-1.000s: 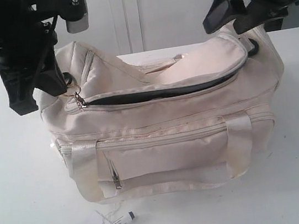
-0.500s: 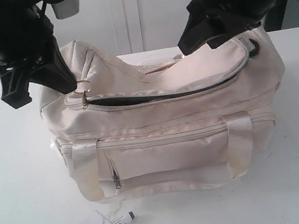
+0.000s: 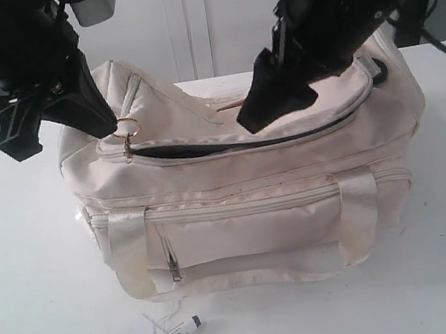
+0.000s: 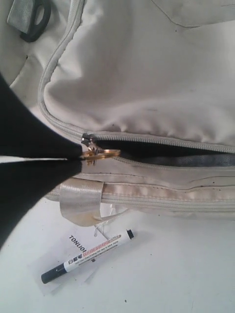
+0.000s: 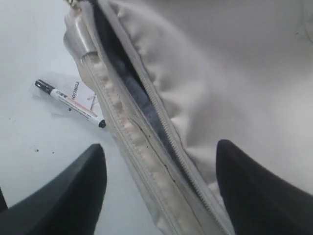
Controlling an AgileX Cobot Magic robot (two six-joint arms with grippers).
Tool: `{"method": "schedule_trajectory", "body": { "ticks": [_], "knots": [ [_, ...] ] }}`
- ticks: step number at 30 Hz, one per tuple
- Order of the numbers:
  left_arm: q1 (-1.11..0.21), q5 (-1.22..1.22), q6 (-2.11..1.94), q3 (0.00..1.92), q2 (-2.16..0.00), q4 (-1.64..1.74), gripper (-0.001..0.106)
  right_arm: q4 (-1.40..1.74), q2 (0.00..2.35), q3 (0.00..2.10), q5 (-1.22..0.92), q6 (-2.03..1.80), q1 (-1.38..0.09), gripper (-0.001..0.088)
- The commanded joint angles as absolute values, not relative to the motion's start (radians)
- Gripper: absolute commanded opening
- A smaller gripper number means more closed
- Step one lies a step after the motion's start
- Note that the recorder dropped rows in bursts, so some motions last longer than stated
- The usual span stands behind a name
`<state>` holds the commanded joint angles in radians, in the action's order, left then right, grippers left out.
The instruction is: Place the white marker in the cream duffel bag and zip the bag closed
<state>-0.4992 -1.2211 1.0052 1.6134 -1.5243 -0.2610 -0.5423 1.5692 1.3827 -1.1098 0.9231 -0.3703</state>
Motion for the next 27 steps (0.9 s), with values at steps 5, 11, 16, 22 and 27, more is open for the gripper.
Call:
{"method": "schedule_trajectory", "body": {
  "ticks": [5, 11, 16, 22, 27],
  "knots": [
    [-0.499, -1.221, 1.005, 1.613, -1.524, -0.261, 0.0, -0.539, 1.569, 1.359, -1.051, 0.961, -0.389, 0.0612],
    [-0.499, -1.221, 1.005, 1.613, -1.524, -0.261, 0.0, -0.539, 1.569, 1.357, -0.988, 1.081, -0.435, 0.0613],
    [-0.499, -1.221, 1.005, 1.613, -1.524, -0.261, 0.0, -0.543, 1.571, 1.355, -0.957, 1.153, -0.478, 0.0614],
    [-0.499, -1.221, 1.005, 1.613, -1.524, -0.261, 0.0, -0.543, 1.588, 1.33, -0.891, 1.259, -0.514, 0.0664],
    [-0.499, -1.221, 1.005, 1.613, -1.524, -0.261, 0.0, -0.554, 1.598, 1.312, -0.842, 1.295, -0.532, 0.0685]
  ]
}}
